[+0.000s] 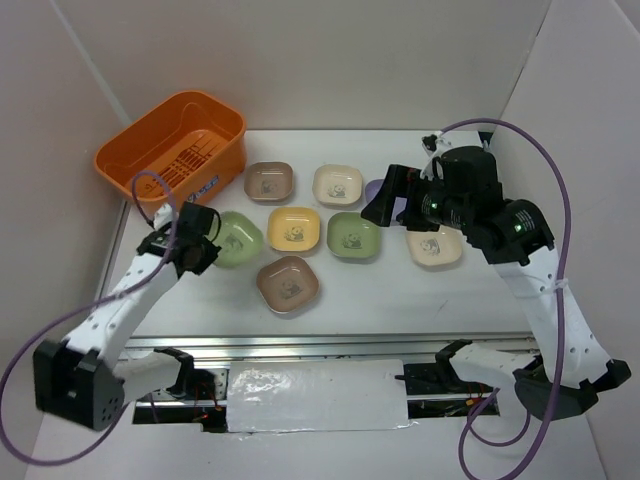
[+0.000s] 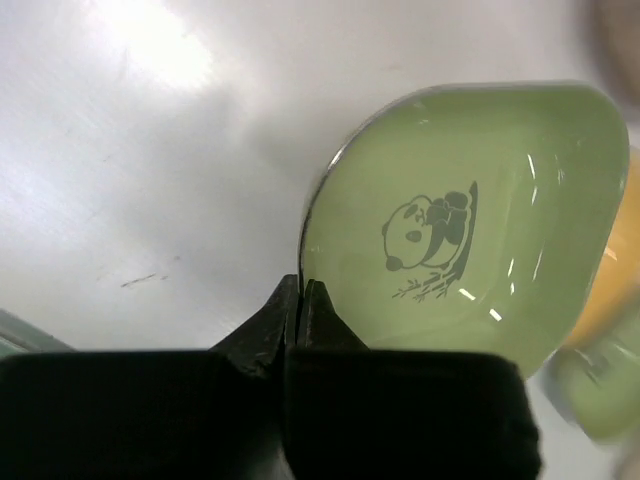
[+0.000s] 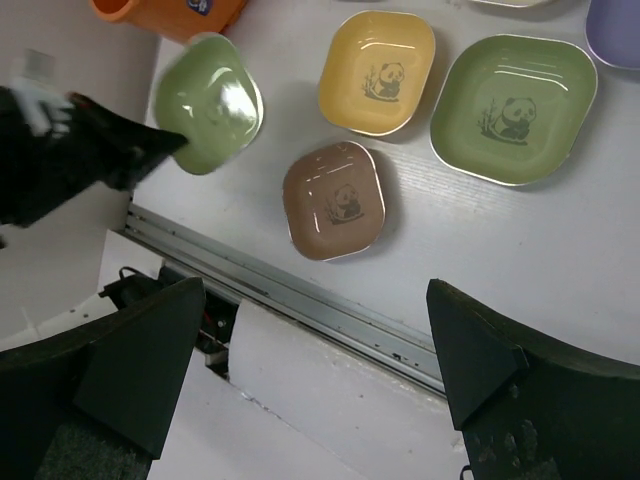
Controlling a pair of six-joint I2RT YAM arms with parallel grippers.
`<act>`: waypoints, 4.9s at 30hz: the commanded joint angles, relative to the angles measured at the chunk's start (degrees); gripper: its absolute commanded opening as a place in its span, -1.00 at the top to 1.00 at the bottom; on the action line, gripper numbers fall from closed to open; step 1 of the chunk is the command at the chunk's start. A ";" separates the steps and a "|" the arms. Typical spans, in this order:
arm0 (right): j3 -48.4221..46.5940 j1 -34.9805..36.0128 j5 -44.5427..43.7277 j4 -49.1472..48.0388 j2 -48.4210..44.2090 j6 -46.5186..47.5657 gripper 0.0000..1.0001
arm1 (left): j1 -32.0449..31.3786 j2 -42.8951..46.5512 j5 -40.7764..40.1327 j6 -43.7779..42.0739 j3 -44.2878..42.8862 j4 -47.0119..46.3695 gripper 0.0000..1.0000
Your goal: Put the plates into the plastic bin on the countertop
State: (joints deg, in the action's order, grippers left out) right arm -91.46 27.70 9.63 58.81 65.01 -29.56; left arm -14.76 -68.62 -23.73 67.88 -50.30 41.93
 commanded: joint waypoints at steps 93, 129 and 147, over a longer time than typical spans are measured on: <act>23.00 -3.71 10.23 -17.59 5.65 -1.29 -1.00 | -20.30 -21.64 7.74 -0.82 -1.91 -5.20 0.32; 19.92 -0.28 12.09 -16.79 5.21 -3.04 -1.00 | 29.44 -47.91 25.56 -10.05 -61.41 -18.44 1.00; 15.35 -2.39 11.29 -13.28 10.66 -1.03 -1.00 | 30.67 -67.09 24.61 -12.15 -80.30 -18.03 0.62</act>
State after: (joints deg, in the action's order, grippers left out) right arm -72.71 26.24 21.04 44.77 75.44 -31.66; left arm 16.21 -136.64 1.69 56.71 -129.43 26.35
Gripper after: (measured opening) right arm 0.998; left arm 0.148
